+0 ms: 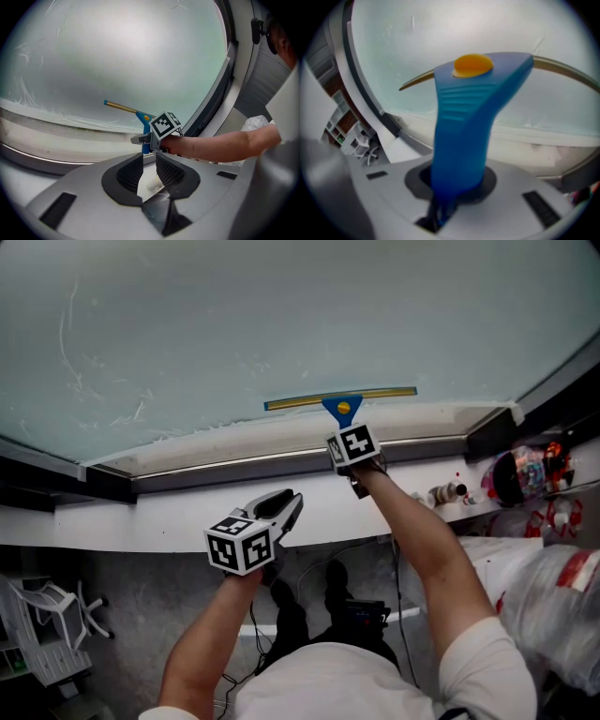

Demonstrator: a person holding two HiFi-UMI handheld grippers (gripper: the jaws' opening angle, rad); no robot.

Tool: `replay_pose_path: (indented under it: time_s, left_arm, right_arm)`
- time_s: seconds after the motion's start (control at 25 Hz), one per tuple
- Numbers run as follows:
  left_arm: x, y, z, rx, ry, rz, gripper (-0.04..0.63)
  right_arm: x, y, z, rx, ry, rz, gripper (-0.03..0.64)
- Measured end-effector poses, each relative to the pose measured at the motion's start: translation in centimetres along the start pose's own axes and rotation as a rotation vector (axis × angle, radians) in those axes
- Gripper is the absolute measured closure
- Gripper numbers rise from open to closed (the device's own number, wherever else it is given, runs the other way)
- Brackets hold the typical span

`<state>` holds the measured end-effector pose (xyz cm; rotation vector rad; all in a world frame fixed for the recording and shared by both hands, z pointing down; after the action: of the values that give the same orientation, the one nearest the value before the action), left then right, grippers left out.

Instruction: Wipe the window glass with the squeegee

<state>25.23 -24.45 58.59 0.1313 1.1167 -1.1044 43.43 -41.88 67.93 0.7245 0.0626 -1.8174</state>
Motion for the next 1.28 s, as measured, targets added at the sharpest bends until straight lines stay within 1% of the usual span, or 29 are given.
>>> replay_pose_path:
  time_s: [0.16,0.36,0.48,0.6,0.72,0.92,1.08,1.28]
  left_arm:
    - [-0.5,-0.2,0.2,-0.001,-0.007,-0.010,0.488]
    - [-0.9,-0.3,0.5,-0.003,-0.016,-0.018,0.488]
    - [-1.1,-0.4,0.7,-0.005,-0.025,-0.021,0.488]
    - [-1.4,-0.3,0.9,-0.006,-0.031,-0.024,0.488]
    - [-1.6,-0.4,1.0,-0.003,-0.034,-0.027,0.488]
    - [-2.0,-0.6,1.1,0.002,-0.042,-0.034,0.488]
    - [-2.5,-0.8,1.0,0.004,-0.050,-0.040,0.488]
    - [-2.8,-0.9,0.9,0.008,-0.055,-0.045,0.488]
  right_arm:
    - [-0.3,0.1,0.8,0.004,0.001,-0.013,0.551]
    - [-1.0,0.6,1.7,-0.012,-0.025,-0.055,0.552]
    - [-1.4,0.7,2.4,-0.005,-0.041,-0.064,0.552]
    - [-1.6,1.2,2.9,-0.029,-0.027,-0.089,0.554]
    - [-2.3,1.4,3.5,-0.029,-0.058,-0.085,0.554]
    - [-3.8,1.8,4.3,-0.021,-0.125,-0.051,0.554]
    - [-4.1,2.3,4.9,-0.041,-0.123,-0.059,0.554]
    - [-4.7,2.6,5.5,-0.026,-0.155,-0.048,0.555]
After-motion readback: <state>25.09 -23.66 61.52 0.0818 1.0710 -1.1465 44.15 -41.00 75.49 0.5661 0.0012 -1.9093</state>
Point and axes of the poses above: the fingertips, and each gripper's own axes: z forward along the fingers, y to its right, x out of its top, the point moved 10 cm from there along -z, backward along the fingers, and after that the axes turned 10 degrees about z, right-handed, at the moved point
